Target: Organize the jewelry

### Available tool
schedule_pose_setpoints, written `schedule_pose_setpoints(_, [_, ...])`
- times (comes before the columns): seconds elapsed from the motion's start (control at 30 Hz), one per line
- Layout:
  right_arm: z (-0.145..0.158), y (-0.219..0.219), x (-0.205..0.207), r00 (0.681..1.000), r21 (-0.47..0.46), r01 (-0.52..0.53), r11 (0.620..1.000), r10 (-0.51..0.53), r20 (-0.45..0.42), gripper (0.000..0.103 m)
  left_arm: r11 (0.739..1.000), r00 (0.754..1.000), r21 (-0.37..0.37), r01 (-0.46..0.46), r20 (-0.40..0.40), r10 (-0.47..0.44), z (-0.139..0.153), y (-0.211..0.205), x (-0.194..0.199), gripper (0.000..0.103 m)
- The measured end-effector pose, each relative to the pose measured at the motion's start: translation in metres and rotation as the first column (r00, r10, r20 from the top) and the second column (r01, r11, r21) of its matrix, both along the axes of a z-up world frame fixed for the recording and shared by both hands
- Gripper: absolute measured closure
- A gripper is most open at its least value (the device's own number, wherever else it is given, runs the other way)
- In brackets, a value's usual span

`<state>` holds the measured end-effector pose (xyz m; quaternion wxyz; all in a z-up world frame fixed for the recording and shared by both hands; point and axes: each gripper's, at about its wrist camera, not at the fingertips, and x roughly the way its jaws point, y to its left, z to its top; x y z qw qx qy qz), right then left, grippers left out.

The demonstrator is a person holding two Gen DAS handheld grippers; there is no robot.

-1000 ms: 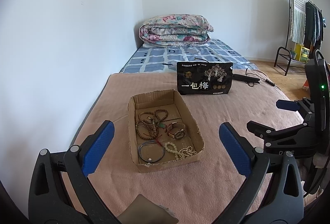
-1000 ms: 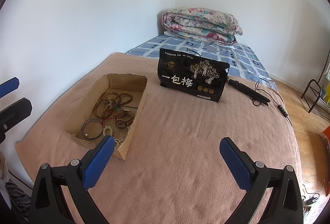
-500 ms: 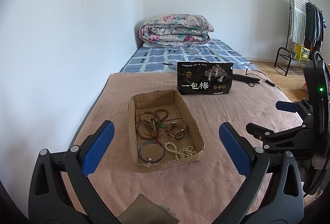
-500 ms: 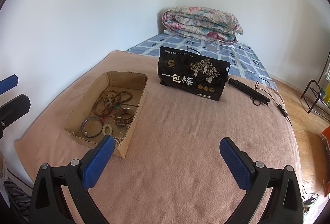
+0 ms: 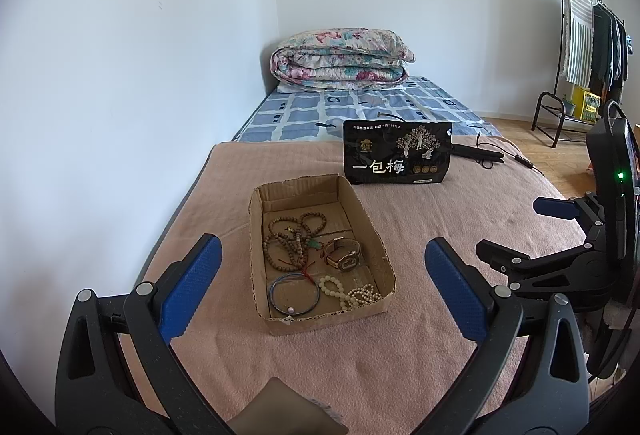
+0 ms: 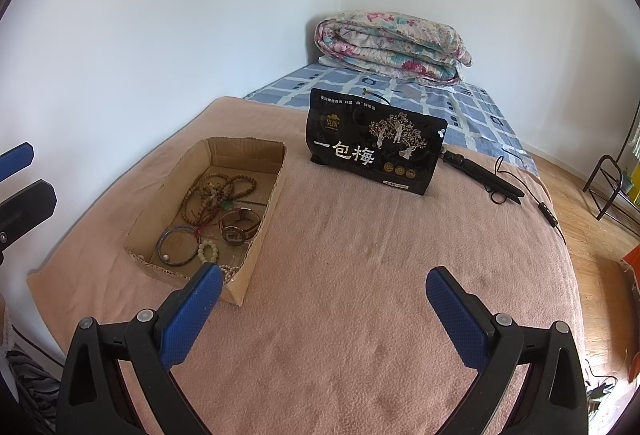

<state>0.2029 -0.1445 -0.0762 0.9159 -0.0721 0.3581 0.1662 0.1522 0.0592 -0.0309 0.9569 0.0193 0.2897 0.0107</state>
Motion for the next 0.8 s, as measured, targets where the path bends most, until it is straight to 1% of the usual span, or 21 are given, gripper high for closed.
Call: schedule_pose_setpoints(0.8, [-0.0022,-0.0004,-0.0003,1.0,-0.007,-0.003,1.0,0.003,-0.003,0.0,1.0,1.0,-0.003,-0.006,0.006,0.006,-0.0001,0.0015,-0.0012,0.0])
